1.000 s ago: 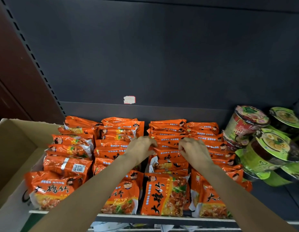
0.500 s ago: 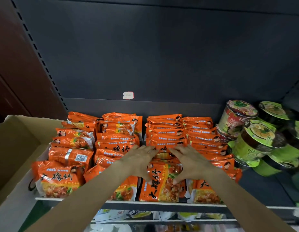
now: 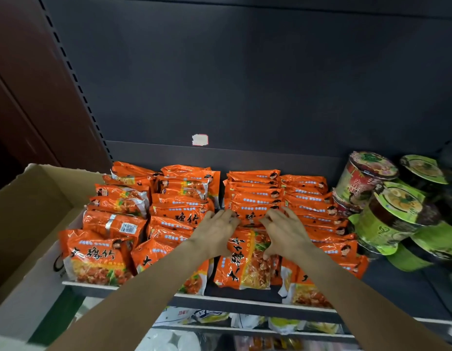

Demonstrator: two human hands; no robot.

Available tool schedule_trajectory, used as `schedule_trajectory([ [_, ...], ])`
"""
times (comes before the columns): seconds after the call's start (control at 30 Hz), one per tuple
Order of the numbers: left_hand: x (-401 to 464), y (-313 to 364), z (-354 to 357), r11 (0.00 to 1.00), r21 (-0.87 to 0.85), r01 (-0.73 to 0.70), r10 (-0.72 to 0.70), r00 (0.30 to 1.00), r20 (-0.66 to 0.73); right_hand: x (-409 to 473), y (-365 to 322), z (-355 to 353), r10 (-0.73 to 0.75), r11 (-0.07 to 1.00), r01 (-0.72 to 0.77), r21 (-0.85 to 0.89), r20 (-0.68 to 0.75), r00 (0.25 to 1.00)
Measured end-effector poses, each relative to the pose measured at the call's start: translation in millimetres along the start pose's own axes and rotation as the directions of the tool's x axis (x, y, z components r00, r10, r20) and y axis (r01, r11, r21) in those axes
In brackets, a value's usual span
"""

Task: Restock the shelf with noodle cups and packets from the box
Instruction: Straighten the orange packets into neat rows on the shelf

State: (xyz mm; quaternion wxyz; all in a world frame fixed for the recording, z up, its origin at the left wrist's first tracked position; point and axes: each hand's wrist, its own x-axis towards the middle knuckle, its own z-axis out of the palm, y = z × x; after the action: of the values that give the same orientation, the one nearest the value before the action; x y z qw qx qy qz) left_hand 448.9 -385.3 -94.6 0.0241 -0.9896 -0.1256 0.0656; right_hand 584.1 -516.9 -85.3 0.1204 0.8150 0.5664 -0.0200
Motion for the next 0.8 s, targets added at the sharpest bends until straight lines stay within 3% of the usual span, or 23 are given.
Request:
schedule_trajectory([
  [0.23, -22, 5, 2, 0.992, -0.123, -0.029, 0.024, 0.999, -0.039, -17, 18, -5, 0.062, 0.947, -0.052, 0.317, -0.024, 0.998],
  [0.4, -36, 5, 0, 0.981, -0.177, -0.076, 0.052, 0.989, -0.138, -25, 21, -4, 0.087, 0.937, -0.052, 0.344, -0.087, 0.992],
  [0.53, -39, 6, -5, 0.960, -0.266, -0.091, 0.072, 0.994, -0.083, -29, 18, -5, 0.158, 0.918, -0.116, 0.379, -0.081, 0.984],
  [0.67, -37, 9, -7, 0.947, -0.305, -0.099, 0.093, 0.995, -0.034, -27, 13, -5, 0.203, 0.937, -0.168, 0.306, -0.086, 0.975],
  [0.8, -37, 8, -3, 0.920, -0.374, -0.119, 0.121, 0.992, -0.018, -23, 2, -10, 0.260, 0.891, -0.172, 0.419, -0.162, 0.952],
])
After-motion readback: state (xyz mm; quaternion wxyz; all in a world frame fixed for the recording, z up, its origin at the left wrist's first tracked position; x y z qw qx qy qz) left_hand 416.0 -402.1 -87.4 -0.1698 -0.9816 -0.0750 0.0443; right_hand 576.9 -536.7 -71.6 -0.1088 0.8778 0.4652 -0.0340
